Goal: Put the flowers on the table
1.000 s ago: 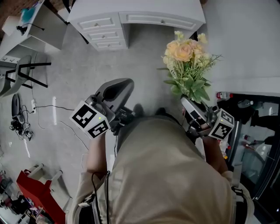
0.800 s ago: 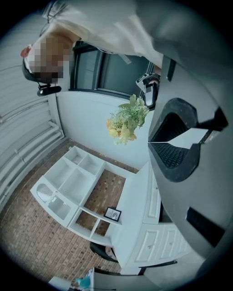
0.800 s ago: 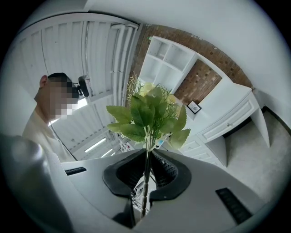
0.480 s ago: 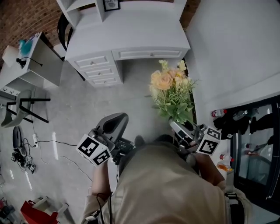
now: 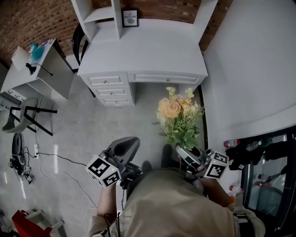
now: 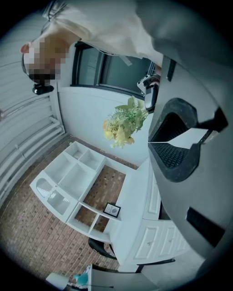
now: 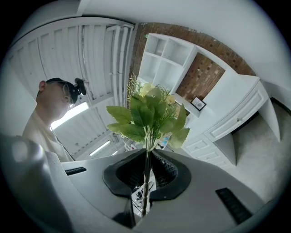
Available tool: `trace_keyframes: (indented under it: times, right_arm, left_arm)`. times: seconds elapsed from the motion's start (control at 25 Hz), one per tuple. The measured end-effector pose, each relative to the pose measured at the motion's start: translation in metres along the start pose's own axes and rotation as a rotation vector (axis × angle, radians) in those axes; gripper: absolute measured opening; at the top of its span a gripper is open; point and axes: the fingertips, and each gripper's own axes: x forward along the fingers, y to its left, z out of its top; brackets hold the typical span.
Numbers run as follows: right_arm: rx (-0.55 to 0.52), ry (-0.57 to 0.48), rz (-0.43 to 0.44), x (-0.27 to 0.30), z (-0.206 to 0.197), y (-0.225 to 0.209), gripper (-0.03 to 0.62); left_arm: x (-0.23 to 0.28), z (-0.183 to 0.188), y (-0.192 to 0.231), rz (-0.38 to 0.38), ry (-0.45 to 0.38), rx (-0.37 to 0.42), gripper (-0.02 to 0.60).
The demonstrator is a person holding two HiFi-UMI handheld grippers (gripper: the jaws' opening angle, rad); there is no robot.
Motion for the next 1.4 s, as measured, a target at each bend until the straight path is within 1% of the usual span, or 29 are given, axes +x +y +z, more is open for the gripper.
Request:
trace_keyframes:
  times: [0.12,0.32,0.56,0.8,0.96,1.04,1.12,1.24,1.4]
  right_arm:
    - [0.006,0.011,0.022,0.008,0.009,-0.007,0.048]
    - [0.029,-0.003,0.058,0.011,0.018,-0.014,0.048]
    - [0.067,0.0,0.101,0.004,0.061,-0.051,0.048]
    - [0.079,-0.007,0.085,-0.001,0.092,-0.077,0.048]
    - [0.093,-0.008,0.105,-0.009,0.106,-0.089,0.048]
    - [0.089,0.004,0.109,-0.015,0.11,-0.094,0.048]
    - [0.077,0.019,0.113,-0.017,0.114,-0.101,0.048]
    - [0.063,0.028,0.122,-0.018,0.13,-0.117,0.048]
    - [0.063,0.025,0.135,-0.025,0.15,-0.135,0.048]
  left_arm:
    - [0.01,0.009,0.005,0.015,-0.009,-0.003,0.014]
    - [0.02,0.015,-0.001,0.016,-0.007,0.018,0.014]
    - [0.076,0.029,0.004,0.047,0.021,0.039,0.014]
    - [0.108,0.04,0.003,0.066,0.034,0.043,0.014]
    - [0.126,0.043,0.0,0.108,0.037,0.051,0.014]
    - [0.133,0.043,-0.002,0.141,0.039,0.058,0.014]
    - [0.143,0.044,-0.001,0.154,0.038,0.061,0.014]
    - [0.166,0.047,0.003,0.149,0.04,0.061,0.014]
    - [0.201,0.054,-0.007,0.104,0.05,0.073,0.014]
